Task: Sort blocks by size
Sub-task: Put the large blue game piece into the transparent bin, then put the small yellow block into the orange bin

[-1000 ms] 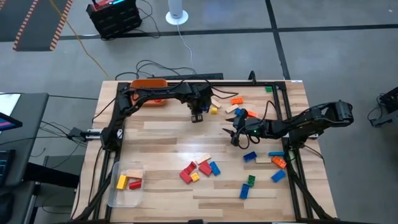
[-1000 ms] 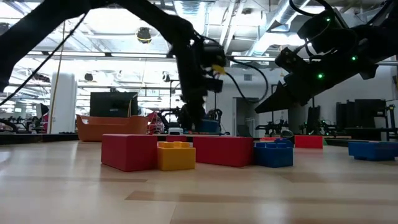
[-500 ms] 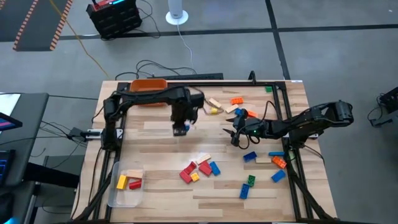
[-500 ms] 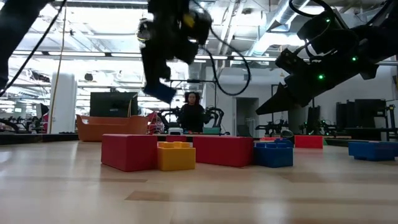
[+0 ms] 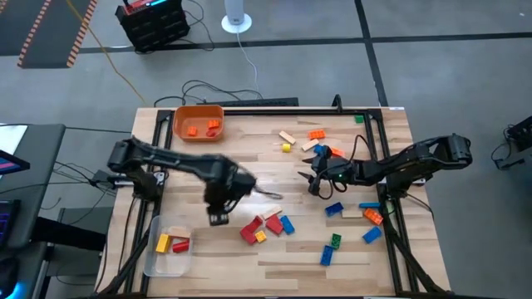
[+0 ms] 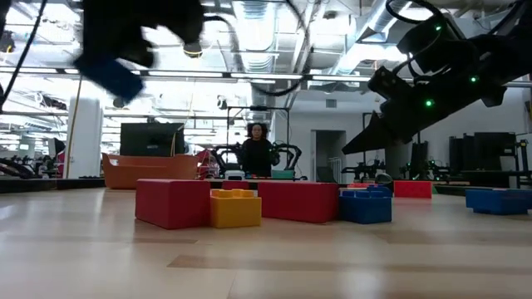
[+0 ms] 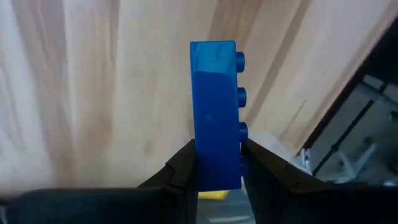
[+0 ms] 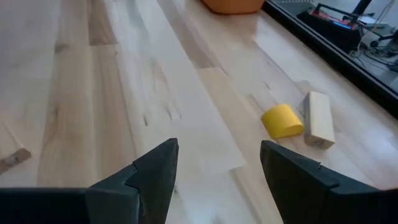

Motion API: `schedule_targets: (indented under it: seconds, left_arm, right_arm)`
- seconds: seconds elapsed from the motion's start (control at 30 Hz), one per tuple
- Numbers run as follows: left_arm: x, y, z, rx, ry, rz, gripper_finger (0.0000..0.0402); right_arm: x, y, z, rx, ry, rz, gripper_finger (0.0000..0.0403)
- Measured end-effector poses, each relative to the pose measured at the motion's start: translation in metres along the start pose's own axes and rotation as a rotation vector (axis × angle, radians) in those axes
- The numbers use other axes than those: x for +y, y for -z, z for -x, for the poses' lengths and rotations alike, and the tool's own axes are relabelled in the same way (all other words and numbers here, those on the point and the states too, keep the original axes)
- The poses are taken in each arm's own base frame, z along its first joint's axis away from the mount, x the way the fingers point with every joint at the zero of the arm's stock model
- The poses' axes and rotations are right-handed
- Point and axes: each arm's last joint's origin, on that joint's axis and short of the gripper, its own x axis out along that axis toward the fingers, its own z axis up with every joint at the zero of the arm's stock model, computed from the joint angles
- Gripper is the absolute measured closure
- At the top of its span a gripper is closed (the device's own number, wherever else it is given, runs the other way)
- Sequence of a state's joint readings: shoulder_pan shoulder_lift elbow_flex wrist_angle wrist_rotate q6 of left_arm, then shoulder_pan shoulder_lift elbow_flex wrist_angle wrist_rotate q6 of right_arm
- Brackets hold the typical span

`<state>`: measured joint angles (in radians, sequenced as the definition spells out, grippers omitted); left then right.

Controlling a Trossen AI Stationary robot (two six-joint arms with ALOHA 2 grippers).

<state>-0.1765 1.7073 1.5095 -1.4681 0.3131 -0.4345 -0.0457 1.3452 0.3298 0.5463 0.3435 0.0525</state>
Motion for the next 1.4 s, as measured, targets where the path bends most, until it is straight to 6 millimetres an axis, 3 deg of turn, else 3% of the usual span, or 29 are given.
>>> schedule_targets:
  seconds: [0.27, 0.43, 0.57, 0.77, 0.97, 1.17, 1.3, 1.4]
  left_arm:
    - [-0.036, 0.081, -0.038, 0.068, -0.093, 0.198, 0.0309]
    - [-0.031, 0.117, -0.063, 0.095, -0.174, 0.319, 0.0307]
    - [-0.021, 0.125, -0.078, 0.100, -0.204, 0.392, 0.0286]
    - [-0.016, 0.123, -0.084, 0.129, -0.191, 0.420, 0.0229]
    - [-0.017, 0.112, -0.074, 0.196, -0.046, 0.439, 0.0201]
    - [-0.026, 0.078, -0.048, -0.212, 0.019, 0.222, 0.0207]
    - [-0.021, 0.056, -0.036, -0.562, -0.163, 0.016, 0.0208]
    - [-0.011, 0.041, -0.025, -0.775, -0.369, -0.044, 0.0208]
  right_arm:
    - [0.009, -0.002, 0.003, -0.025, -0.036, -0.017, 0.0143]
    - [0.009, -0.002, 0.003, -0.028, -0.019, -0.017, 0.0143]
    - [0.009, -0.002, 0.003, -0.028, -0.018, -0.018, 0.0143]
    - [0.018, -0.002, 0.006, -0.016, -0.052, 0.012, 0.0143]
    - [0.044, -0.026, 0.009, 0.038, -0.130, 0.119, 0.0143]
    - [0.065, -0.042, 0.017, 0.127, -0.249, 0.174, 0.0143]
    - [0.079, -0.046, 0.026, 0.142, -0.291, 0.198, 0.0143]
    - [0.072, -0.049, 0.024, 0.161, -0.118, 0.238, 0.0143]
